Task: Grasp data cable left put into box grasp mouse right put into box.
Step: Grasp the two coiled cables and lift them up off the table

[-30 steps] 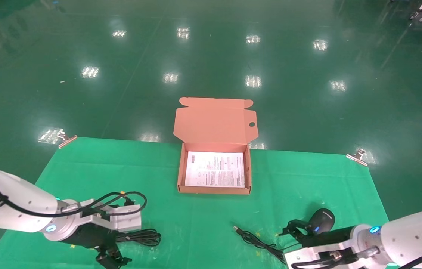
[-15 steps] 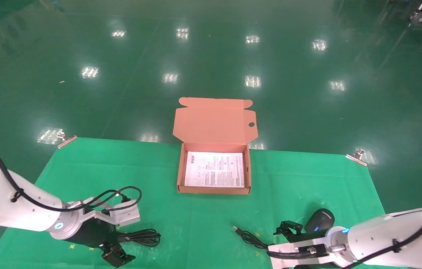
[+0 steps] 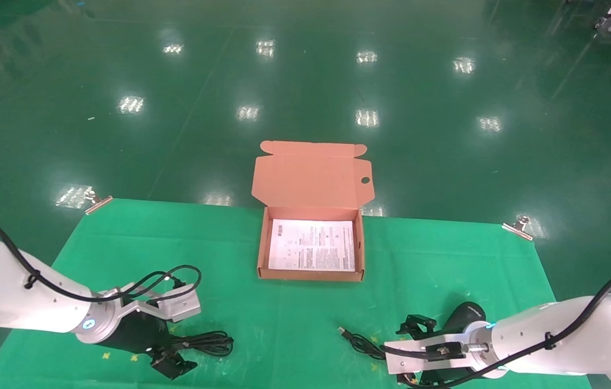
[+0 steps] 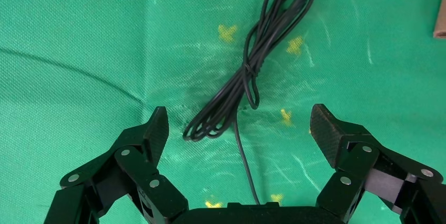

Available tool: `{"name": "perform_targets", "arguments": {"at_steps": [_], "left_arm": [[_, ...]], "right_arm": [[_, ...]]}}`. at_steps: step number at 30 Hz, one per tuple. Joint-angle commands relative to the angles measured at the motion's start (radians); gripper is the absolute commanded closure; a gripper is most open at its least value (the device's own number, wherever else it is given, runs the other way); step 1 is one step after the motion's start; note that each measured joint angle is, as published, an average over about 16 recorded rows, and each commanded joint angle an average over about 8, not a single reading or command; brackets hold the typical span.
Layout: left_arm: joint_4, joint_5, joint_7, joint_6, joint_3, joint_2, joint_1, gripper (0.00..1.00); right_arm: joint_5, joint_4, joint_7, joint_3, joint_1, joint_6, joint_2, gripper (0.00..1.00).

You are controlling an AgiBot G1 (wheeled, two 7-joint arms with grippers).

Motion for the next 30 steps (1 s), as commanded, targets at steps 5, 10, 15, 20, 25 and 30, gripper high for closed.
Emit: {"name": "perform_targets", "arguments": {"at_steps": [5, 10, 15, 20, 25, 30], "left_arm": [[0.003, -0.002, 0.001, -0.002, -0.001, 0.001, 0.0, 1.0], [-0.006, -0.001, -0.002, 0.002, 0.0, -0.001, 0.0, 1.0], [-0.011, 0.0, -0.004, 0.004, 0.001, -0.002, 0.0, 1.0], [-0.014, 0.001, -0.005, 0.006, 0.001, -0.003, 0.0, 1.0], [-0.017, 0.001, -0.005, 0.007, 0.001, -0.003, 0.0, 1.0], [-0.018, 0.002, -0.006, 0.008, 0.002, -0.003, 0.0, 1.0]], "right_arm": [[0.0, -0.002, 0.0, 0.0, 0.001, 0.001, -0.001, 1.0], [0.001, 0.005, -0.001, 0.0, 0.001, -0.002, 0.002, 1.0], [0.003, 0.009, -0.001, 0.001, 0.0, -0.004, 0.004, 1.0], [0.003, 0.012, -0.001, 0.001, -0.001, -0.005, 0.005, 1.0], [0.004, 0.014, -0.002, 0.001, -0.001, -0.005, 0.006, 1.0], [0.004, 0.015, -0.002, 0.001, -0.001, -0.006, 0.006, 1.0]]}}
